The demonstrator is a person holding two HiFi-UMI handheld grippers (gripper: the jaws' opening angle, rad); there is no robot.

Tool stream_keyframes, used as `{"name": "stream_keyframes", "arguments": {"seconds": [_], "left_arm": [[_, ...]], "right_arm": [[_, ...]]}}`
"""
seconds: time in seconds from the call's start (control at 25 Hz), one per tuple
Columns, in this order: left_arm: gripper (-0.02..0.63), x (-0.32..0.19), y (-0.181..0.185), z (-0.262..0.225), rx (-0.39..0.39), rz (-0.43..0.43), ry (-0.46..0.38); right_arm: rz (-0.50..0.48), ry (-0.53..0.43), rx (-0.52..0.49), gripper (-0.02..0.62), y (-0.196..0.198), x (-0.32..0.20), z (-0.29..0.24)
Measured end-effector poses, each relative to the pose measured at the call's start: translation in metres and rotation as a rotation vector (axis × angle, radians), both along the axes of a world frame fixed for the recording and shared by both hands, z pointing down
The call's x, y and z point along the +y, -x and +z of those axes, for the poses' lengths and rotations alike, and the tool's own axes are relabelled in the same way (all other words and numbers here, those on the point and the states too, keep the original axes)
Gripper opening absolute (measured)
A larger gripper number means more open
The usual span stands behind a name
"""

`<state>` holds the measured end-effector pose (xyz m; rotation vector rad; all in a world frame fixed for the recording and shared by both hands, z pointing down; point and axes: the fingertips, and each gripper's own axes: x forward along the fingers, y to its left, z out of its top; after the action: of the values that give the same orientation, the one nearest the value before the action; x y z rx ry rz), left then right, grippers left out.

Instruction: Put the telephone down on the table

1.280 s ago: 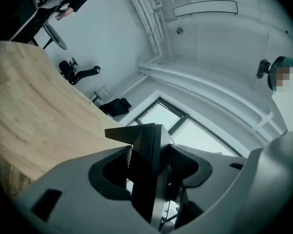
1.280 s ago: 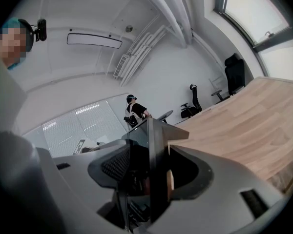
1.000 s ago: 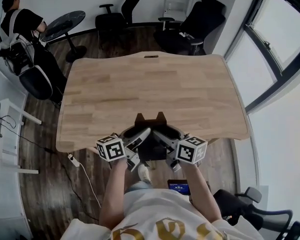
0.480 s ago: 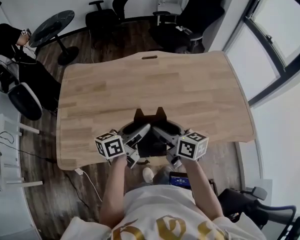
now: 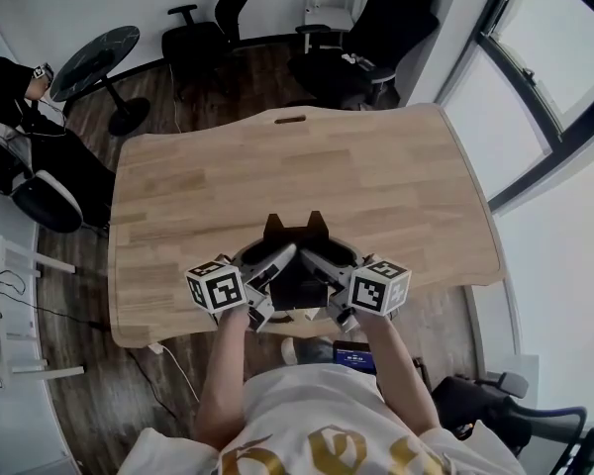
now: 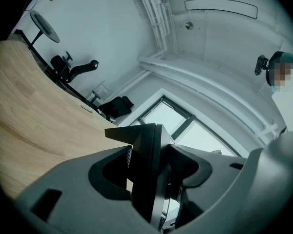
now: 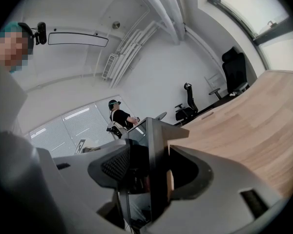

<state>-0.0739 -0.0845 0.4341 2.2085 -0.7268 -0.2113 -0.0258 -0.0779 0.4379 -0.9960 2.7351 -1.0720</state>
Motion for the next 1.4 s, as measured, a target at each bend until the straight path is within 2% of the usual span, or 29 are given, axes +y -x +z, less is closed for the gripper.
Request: {"name": "stream_keyframes", "arguments": {"seconds": [0.64,1.4], "left_arm": [[0.229,-0.023,0.004,0.022,-0.011,-0.005,0.046],[0.233,-0.08,-0.005,0.1,-0.023,0.022,0.187]], "right_arm": [[-0.015,0.044,-0.011,0.224,0.004,-0.023,0.022],[-0.035,0.196,-0.002,0.225,-0.003,-0.079,0.1]]}}
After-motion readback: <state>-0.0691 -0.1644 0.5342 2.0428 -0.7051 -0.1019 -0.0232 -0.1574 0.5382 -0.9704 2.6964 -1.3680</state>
